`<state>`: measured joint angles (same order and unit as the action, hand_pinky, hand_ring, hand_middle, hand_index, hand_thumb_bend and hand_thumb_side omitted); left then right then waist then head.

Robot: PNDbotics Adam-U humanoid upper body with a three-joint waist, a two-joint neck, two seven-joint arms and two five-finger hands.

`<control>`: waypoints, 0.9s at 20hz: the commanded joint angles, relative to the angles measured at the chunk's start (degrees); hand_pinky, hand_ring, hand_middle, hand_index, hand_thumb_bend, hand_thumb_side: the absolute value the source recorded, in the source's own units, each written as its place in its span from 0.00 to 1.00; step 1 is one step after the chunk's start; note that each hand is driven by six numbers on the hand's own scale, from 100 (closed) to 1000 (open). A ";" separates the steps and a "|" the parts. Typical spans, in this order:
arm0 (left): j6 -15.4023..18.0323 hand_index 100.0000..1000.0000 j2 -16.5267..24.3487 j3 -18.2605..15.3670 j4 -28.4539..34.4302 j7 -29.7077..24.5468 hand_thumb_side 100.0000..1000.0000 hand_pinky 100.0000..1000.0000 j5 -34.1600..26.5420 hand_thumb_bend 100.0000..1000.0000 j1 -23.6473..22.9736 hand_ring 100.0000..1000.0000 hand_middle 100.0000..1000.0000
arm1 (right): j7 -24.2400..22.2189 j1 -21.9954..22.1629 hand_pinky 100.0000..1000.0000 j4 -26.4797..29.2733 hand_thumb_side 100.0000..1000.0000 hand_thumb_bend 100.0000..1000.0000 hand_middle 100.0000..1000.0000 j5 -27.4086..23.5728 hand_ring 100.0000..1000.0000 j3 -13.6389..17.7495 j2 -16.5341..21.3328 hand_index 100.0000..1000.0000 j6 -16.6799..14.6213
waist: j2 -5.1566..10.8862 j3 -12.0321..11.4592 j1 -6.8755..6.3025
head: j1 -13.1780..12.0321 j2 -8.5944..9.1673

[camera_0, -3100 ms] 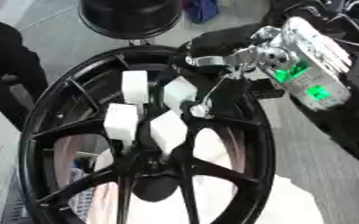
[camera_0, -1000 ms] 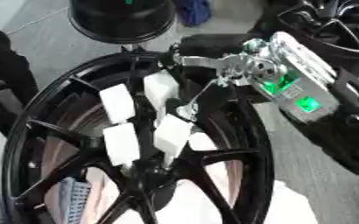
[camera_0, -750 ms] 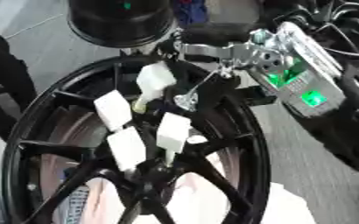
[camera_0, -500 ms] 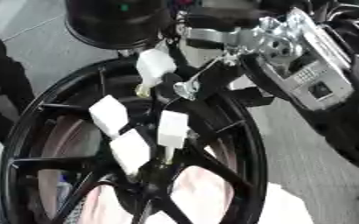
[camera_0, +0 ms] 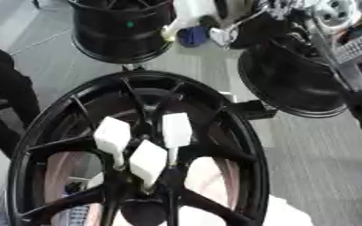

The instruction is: Pull the pin out of the wheel hub.

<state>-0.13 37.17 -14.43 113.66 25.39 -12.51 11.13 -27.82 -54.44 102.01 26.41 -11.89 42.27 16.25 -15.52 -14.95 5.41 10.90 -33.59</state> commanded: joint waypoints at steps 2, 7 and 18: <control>-0.25 0.72 1.01 -0.53 0.93 -0.07 0.42 0.87 0.00 0.00 0.62 0.59 0.68 | 2.99 0.61 0.78 -1.19 0.00 0.00 0.30 -1.80 0.66 3.84 5.75 0.36 0.24 | 1.71 0.61 -0.23 | -1.88 0.12; -0.41 0.72 1.07 -1.09 0.93 0.42 0.43 0.88 0.10 0.00 -0.42 0.59 0.68 | 5.93 6.00 0.83 -2.75 0.01 0.00 0.31 -2.83 0.68 7.58 12.08 0.37 1.56 | 2.65 2.86 0.22 | -5.30 -2.60; 0.38 0.72 0.12 -2.60 0.93 1.43 0.46 0.88 0.66 0.00 -1.86 0.58 0.68 | 8.98 20.37 0.96 -7.61 0.15 0.00 0.38 -7.30 0.73 10.39 26.45 0.44 8.44 | 0.83 9.87 -0.56 | -11.47 -3.59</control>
<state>0.13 36.43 -16.08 113.66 26.57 -12.00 9.16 -18.86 -33.58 94.81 19.79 -3.01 64.54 23.82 -15.74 -4.86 5.06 0.03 -37.69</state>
